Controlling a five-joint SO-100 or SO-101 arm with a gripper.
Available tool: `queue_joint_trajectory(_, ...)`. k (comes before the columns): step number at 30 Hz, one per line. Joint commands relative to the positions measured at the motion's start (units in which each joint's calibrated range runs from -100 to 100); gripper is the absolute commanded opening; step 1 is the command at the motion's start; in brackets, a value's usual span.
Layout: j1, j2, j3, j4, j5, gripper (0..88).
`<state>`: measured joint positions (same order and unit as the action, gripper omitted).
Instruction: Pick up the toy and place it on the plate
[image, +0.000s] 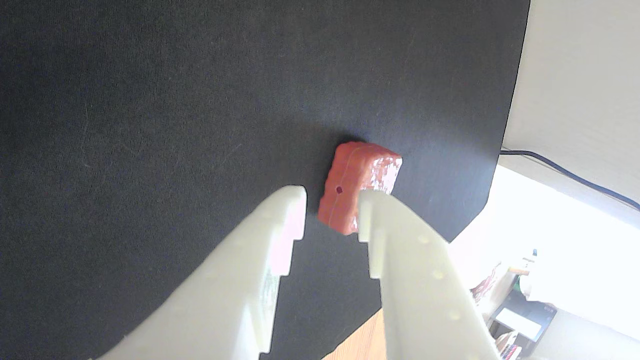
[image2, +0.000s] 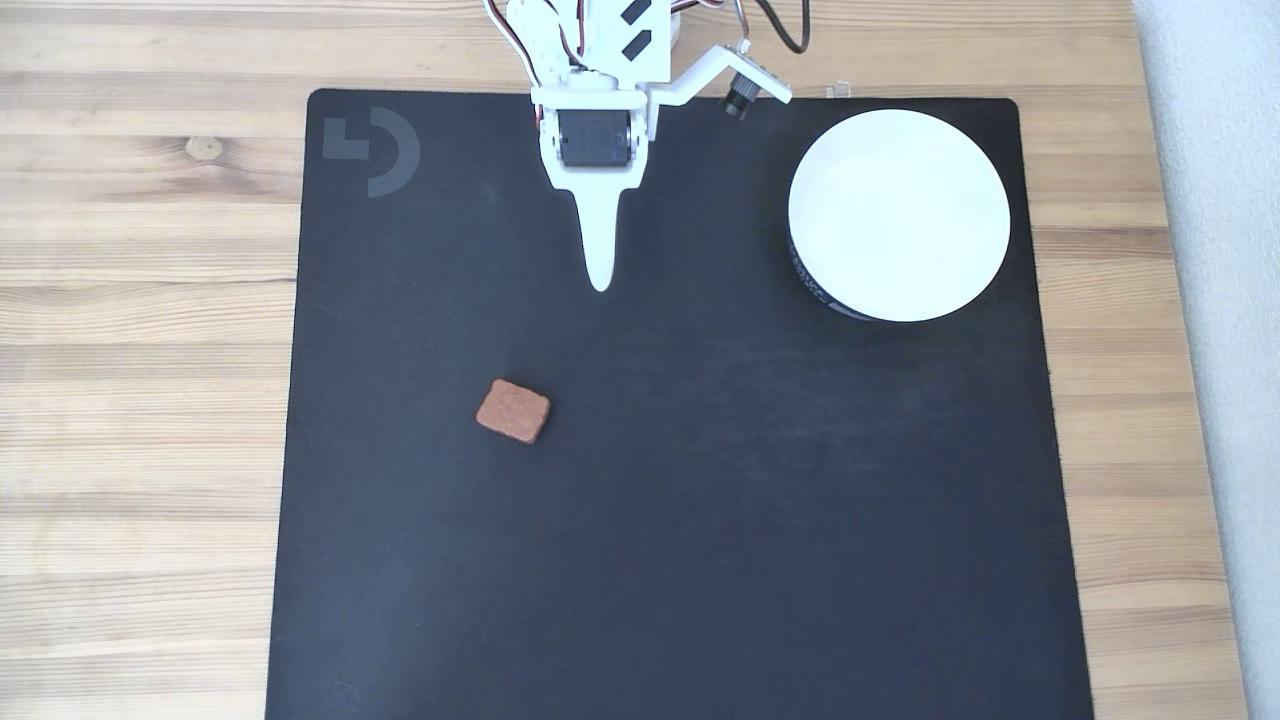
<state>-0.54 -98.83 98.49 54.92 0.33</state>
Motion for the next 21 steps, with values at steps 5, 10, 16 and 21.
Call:
queue_joint_trajectory(5,0.3,-0.4,0.5,-0.4,0.1,5.7)
queue_joint_trajectory(10,0.3,-0.4,0.5,-0.4,-0.1,5.7)
queue_joint_trajectory(16,0.3,-0.4,0.5,-0.4,-0.1,5.7)
queue_joint_trajectory(21,0.5,-0.4,0.5,-0.4,-0.2,6.1)
